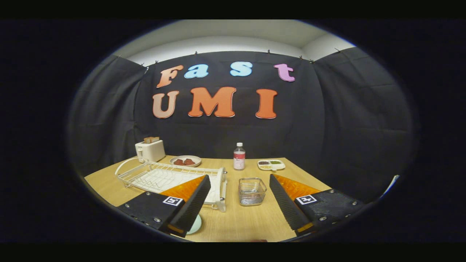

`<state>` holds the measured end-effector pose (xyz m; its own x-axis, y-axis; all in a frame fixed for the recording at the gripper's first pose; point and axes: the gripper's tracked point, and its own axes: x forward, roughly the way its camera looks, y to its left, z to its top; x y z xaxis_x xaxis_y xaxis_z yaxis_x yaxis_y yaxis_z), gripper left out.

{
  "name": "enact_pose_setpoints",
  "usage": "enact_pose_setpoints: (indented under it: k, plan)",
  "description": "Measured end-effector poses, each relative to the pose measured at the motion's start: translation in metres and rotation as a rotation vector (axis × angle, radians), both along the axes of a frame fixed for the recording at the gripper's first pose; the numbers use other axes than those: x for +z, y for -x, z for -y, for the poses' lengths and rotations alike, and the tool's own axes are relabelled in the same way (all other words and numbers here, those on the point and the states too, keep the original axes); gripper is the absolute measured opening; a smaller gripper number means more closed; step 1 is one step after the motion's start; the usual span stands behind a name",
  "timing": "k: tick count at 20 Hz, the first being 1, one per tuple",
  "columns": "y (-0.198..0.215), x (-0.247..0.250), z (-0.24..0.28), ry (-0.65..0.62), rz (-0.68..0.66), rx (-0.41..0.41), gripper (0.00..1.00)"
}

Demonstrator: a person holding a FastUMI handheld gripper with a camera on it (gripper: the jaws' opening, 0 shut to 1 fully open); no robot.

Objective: Take the plate from the dish rack, then take the spoon from the basket and place it into the plate.

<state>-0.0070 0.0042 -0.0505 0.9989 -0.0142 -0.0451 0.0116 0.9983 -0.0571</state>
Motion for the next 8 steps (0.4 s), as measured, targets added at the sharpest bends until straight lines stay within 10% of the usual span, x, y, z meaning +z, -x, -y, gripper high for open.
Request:
enact_pose_setpoints:
  k: [8]
  plan:
    - [0.002,0.014,0.015,-0.009,0.035,-0.031,0.97]
